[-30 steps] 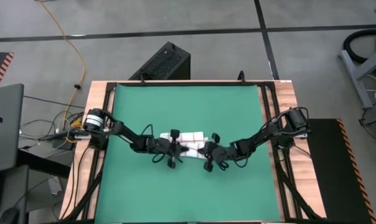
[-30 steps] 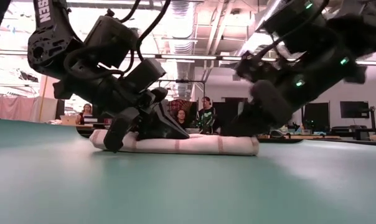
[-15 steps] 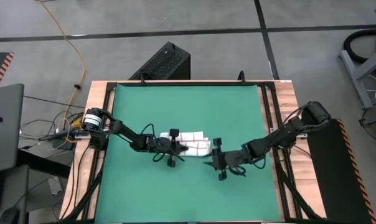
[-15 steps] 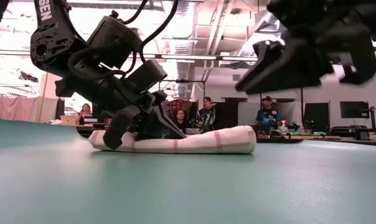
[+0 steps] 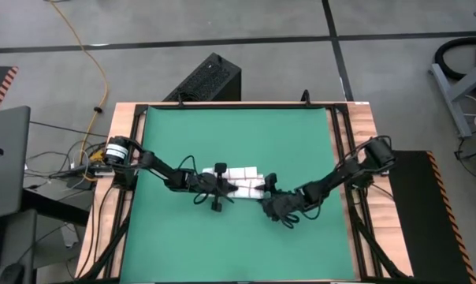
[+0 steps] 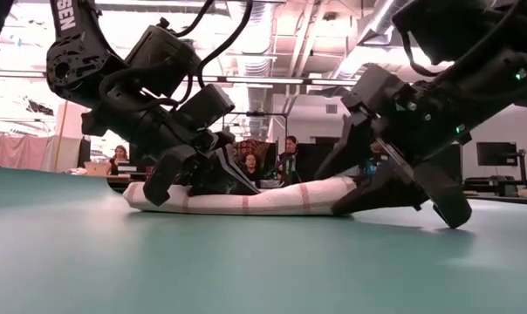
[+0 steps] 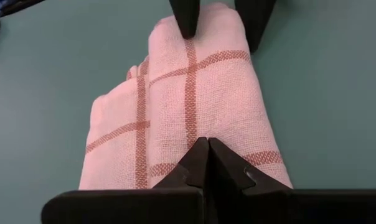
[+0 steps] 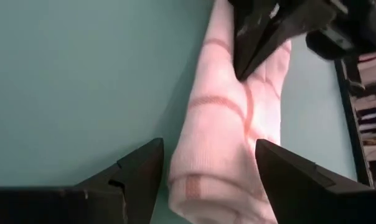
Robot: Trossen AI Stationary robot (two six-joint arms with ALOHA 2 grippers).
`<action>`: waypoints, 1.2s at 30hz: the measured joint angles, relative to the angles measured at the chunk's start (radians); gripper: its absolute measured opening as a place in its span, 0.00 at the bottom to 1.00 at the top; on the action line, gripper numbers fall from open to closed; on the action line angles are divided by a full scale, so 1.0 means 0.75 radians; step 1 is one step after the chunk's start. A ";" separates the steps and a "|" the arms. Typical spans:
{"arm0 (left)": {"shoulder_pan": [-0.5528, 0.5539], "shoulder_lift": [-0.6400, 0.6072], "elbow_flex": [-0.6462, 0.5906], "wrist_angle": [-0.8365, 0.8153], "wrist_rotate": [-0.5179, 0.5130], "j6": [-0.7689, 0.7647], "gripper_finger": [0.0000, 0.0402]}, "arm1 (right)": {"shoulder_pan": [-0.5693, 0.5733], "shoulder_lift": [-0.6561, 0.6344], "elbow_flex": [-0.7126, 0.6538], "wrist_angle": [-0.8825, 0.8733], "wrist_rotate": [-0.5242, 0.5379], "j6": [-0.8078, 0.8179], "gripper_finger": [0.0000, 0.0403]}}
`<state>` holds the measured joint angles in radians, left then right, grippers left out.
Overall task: Roll towel into tight, uniform cylinder
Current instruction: Roll the white towel
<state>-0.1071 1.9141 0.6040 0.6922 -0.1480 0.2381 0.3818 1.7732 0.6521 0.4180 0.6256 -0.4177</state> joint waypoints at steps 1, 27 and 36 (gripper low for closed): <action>0.005 0.000 0.000 0.001 0.018 -0.002 0.00 | -0.007 0.017 0.003 0.010 -0.003 -0.009 0.68; 0.061 -0.002 -0.001 -0.015 0.290 -0.054 0.00 | -0.098 -0.024 0.038 -0.170 -0.211 0.461 0.14; 0.059 0.001 0.002 -0.008 0.467 -0.181 0.00 | -0.260 -0.219 0.131 -0.465 -0.609 0.936 0.14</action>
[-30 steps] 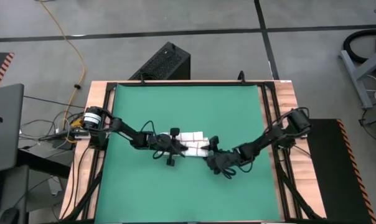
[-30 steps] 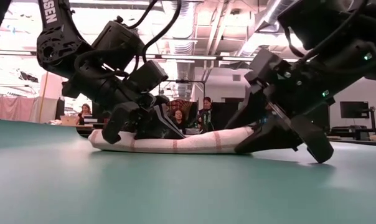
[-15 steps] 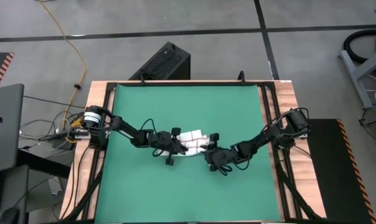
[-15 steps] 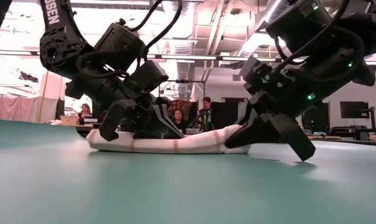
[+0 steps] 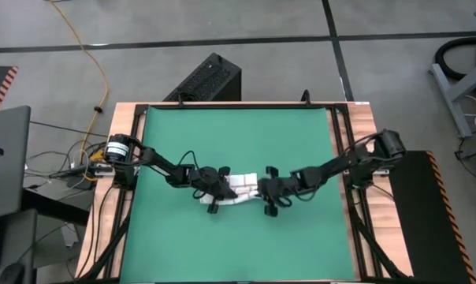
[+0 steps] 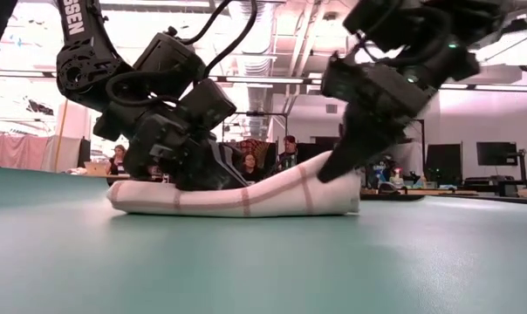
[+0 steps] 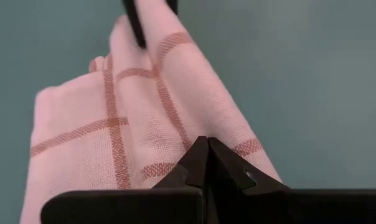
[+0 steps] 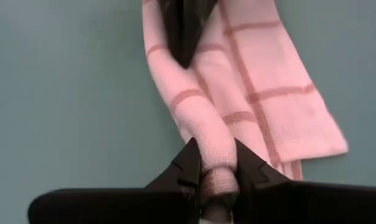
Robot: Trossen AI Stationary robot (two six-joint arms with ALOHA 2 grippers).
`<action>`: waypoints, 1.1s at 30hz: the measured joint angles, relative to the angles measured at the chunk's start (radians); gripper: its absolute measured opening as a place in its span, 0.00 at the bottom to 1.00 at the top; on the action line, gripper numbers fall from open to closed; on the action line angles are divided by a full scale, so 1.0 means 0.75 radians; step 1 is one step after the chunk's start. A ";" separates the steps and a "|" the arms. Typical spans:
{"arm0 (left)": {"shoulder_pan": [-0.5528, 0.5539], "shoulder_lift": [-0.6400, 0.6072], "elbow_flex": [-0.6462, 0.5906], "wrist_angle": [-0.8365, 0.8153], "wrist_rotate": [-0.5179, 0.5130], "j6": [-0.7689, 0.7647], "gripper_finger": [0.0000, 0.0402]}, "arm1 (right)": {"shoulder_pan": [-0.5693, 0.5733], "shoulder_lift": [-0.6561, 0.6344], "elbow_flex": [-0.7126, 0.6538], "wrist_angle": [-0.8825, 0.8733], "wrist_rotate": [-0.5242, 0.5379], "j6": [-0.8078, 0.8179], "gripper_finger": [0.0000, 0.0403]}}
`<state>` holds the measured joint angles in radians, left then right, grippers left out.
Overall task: Roll towel into tight, uniform cylinder
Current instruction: Roll the white towel
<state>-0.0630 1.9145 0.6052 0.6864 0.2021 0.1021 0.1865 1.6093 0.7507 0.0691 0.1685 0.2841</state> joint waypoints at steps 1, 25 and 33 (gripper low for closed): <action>0.000 0.000 0.000 -0.001 0.021 -0.014 0.00 | -0.031 -0.002 0.009 -0.004 -0.058 0.048 0.14; -0.118 -0.496 -0.038 -0.307 -0.317 0.139 0.00 | -0.217 0.161 0.187 -0.213 -0.358 0.324 0.14; -0.067 -0.285 -0.095 -0.084 -0.277 0.162 0.00 | -0.218 0.162 0.185 -0.204 -0.400 0.322 0.14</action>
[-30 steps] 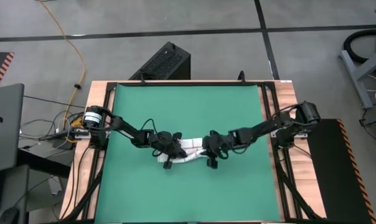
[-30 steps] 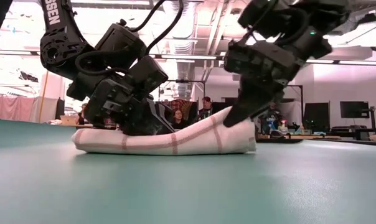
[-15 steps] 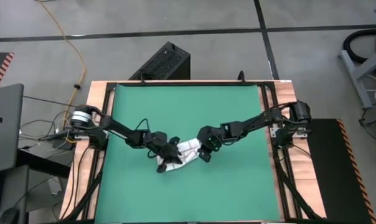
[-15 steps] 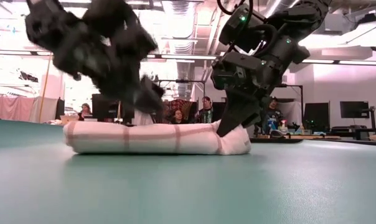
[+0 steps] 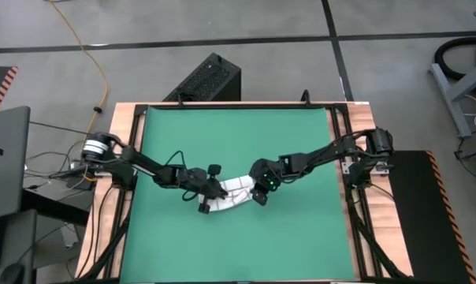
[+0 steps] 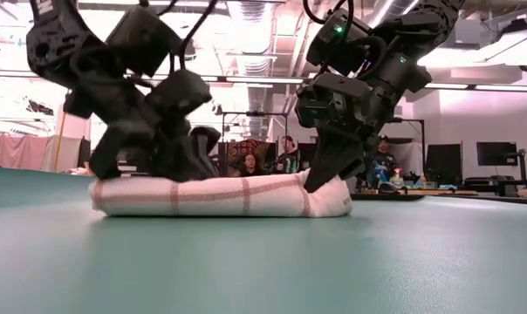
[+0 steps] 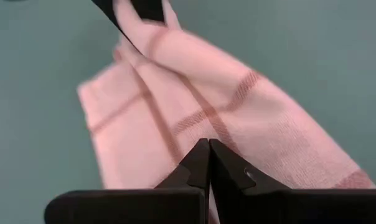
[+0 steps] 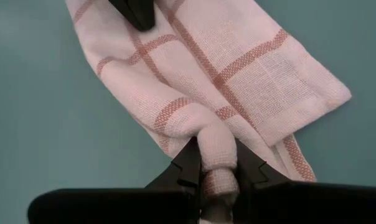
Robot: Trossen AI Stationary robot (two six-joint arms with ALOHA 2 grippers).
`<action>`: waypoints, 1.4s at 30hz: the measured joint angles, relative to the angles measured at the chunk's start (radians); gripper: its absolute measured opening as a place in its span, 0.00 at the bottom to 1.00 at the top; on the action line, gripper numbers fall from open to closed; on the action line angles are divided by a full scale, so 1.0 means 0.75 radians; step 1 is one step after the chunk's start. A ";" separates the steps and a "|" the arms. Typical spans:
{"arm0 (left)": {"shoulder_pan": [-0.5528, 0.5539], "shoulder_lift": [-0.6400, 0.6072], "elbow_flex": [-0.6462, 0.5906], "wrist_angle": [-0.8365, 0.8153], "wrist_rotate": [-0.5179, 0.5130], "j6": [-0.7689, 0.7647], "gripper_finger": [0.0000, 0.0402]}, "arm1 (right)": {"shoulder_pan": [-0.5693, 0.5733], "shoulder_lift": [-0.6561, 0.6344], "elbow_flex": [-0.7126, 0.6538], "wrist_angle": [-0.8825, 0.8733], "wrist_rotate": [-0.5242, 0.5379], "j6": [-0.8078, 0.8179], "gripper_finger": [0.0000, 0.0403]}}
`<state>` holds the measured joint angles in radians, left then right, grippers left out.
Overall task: Roll towel into tight, uniform cylinder
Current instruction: Roll the white towel
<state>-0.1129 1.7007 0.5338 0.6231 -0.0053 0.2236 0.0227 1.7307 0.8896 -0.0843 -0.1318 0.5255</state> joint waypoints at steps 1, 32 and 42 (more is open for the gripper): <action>0.001 0.028 0.002 0.011 -0.003 0.000 0.00 | -0.001 -0.004 -0.001 0.000 -0.009 -0.002 0.14; 0.084 0.134 0.010 -0.057 0.322 -0.214 0.00 | -0.237 -0.051 -0.002 0.088 -0.123 -0.040 0.14; 0.081 0.134 0.007 -0.067 0.398 -0.199 0.00 | -0.238 0.108 0.057 0.219 -0.146 -0.047 0.14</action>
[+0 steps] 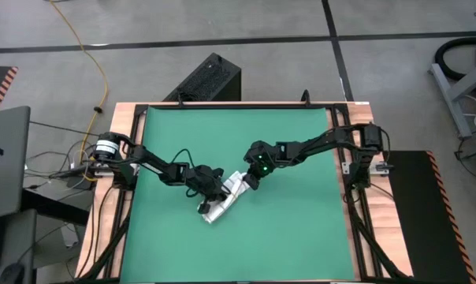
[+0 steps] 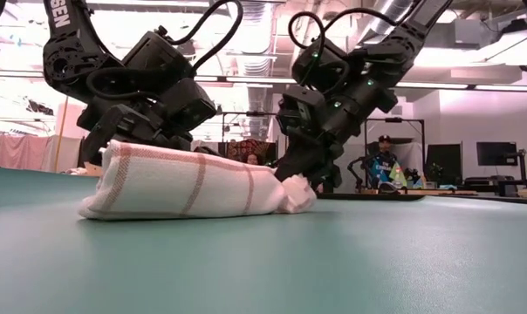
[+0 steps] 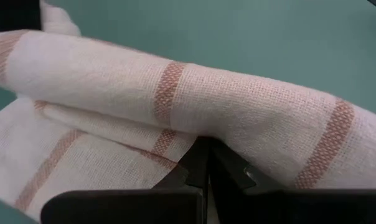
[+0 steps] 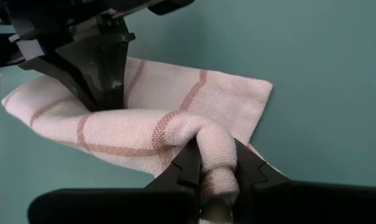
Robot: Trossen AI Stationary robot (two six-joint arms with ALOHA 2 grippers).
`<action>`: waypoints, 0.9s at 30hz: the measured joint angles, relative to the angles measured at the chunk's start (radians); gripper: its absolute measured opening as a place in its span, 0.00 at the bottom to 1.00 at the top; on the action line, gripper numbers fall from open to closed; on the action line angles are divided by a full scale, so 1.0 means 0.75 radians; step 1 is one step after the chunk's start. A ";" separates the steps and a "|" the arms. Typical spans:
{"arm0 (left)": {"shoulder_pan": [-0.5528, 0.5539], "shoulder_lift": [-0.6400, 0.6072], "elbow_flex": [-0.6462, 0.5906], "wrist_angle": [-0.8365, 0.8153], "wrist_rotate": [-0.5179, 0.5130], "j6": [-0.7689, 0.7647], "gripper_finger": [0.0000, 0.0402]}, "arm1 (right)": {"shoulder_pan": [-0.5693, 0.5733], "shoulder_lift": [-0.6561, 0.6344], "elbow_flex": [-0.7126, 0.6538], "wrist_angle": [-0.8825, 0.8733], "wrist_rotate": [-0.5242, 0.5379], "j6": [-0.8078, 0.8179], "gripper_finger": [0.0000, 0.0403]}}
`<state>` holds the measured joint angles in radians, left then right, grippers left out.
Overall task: Roll towel into tight, uniform cylinder
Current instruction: Roll the white towel
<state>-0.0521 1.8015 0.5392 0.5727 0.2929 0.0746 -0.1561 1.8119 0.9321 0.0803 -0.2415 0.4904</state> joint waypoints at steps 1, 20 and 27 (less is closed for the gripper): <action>0.000 0.000 -0.001 0.000 0.006 0.000 0.00 | -0.003 0.008 0.009 -0.002 -0.004 -0.008 0.14; -0.064 -0.529 -0.007 -0.526 -0.292 0.075 0.00 | -0.001 0.010 0.019 -0.105 0.060 -0.012 0.14; -0.175 -0.890 -0.003 -0.642 -0.556 0.051 0.00 | 0.014 0.010 0.018 -0.106 0.069 -0.022 0.14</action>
<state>-0.1831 1.1340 0.5372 0.0915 -0.1241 0.1129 -0.1453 1.8194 0.9459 0.0010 -0.1898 0.4738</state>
